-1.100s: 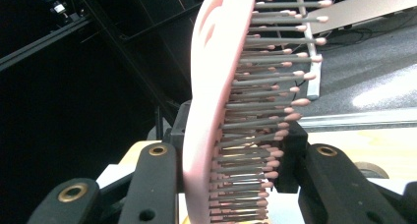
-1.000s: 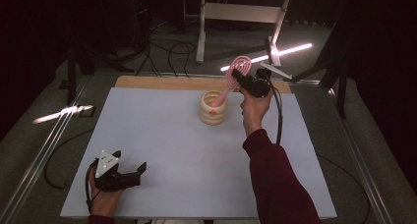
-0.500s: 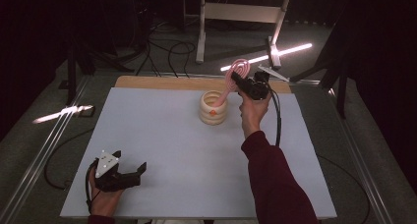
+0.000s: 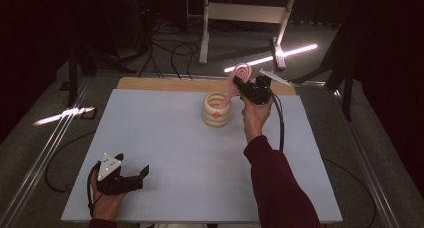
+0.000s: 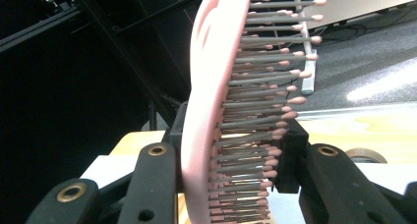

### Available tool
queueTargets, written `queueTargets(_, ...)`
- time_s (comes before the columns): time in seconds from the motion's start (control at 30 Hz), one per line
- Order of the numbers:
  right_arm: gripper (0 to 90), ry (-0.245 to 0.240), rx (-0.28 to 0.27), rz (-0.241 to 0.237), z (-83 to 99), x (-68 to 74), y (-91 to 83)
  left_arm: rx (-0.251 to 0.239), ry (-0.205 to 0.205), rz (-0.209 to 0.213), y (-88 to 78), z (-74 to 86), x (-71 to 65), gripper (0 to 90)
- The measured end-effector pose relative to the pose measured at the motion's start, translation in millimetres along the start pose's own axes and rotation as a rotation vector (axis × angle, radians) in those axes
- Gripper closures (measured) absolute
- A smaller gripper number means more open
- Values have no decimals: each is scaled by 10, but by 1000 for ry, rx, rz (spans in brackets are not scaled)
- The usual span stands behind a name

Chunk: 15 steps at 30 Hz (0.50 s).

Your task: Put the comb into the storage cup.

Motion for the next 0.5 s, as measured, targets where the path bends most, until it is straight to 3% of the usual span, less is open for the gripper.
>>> queueTargets(0.5, 625, -6, -3, -10, 83, 38, 55, 2, 2, 1, 2, 3, -1, 1)
Point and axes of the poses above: each handheld gripper's, and its own axes: y roughly forward along the jaws, z roughly out of its underside, x roughly to its left, the point moved 5 cm from there along y, roughly forward along the jaws, and after that the axes turned 10 degrees about -z, right-handed, at the moved point
